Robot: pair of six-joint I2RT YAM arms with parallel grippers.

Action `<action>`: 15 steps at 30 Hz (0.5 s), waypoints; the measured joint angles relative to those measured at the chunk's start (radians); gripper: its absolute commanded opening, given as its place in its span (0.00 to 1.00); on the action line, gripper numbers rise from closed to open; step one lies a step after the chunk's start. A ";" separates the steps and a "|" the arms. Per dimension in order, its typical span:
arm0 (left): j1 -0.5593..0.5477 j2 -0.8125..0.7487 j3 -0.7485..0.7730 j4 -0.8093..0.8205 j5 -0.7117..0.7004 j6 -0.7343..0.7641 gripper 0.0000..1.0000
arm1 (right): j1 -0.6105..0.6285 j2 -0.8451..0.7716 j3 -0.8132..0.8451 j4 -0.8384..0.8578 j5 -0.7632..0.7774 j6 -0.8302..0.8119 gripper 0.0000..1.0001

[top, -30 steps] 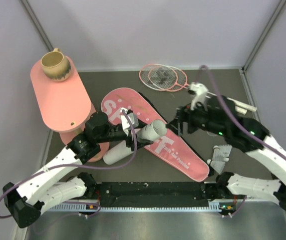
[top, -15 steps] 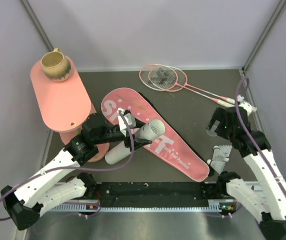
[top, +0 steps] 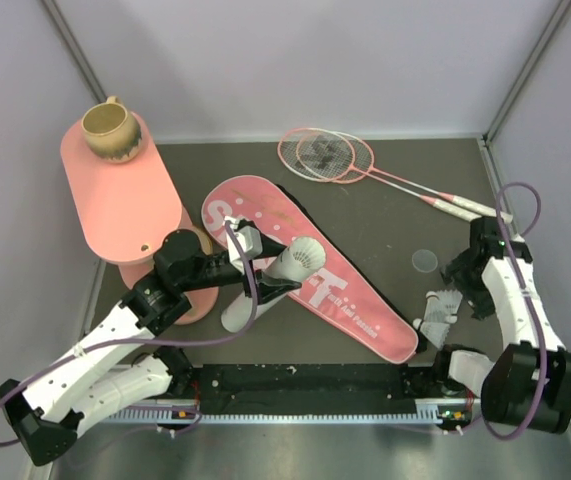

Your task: Pack up the badminton gear

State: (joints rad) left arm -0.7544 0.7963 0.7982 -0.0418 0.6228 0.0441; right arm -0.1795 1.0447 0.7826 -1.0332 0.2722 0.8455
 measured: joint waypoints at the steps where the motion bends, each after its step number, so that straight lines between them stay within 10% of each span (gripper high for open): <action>1: 0.000 -0.002 0.000 0.002 0.002 -0.003 0.06 | 0.000 0.039 0.011 -0.010 0.009 0.013 0.98; 15: 0.000 -0.029 -0.006 0.042 0.017 -0.035 0.05 | 0.000 0.246 0.110 -0.048 0.019 0.119 0.80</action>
State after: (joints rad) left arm -0.7544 0.7673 0.7921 0.0006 0.6399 0.0090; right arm -0.1799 1.2903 0.8928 -1.0809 0.2913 0.9649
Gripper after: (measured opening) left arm 0.707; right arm 0.824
